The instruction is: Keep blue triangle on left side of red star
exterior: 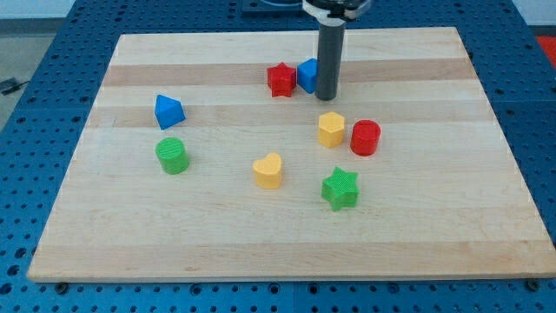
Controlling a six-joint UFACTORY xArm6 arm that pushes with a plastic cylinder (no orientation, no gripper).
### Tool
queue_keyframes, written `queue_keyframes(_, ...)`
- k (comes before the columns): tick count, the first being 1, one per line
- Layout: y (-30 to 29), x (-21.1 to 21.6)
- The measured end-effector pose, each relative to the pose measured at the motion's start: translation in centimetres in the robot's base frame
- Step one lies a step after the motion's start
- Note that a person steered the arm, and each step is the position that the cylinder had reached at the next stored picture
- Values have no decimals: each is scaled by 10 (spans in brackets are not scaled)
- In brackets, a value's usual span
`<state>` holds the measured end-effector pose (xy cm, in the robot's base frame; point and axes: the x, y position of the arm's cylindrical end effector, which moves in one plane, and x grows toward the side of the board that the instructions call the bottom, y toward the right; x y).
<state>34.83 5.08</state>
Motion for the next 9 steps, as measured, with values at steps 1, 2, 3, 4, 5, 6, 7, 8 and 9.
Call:
queue_keyframes(1,-13,-3)
queue_keyframes(2,-18,-12)
queue_keyframes(3,-18,-11)
queue_keyframes(4,-27,33)
queue_keyframes(5,-78,62)
queue_keyframes(6,-145,74)
queue_keyframes(7,-182,75)
queue_keyframes(8,-207,75)
queue_keyframes(9,-239,75)
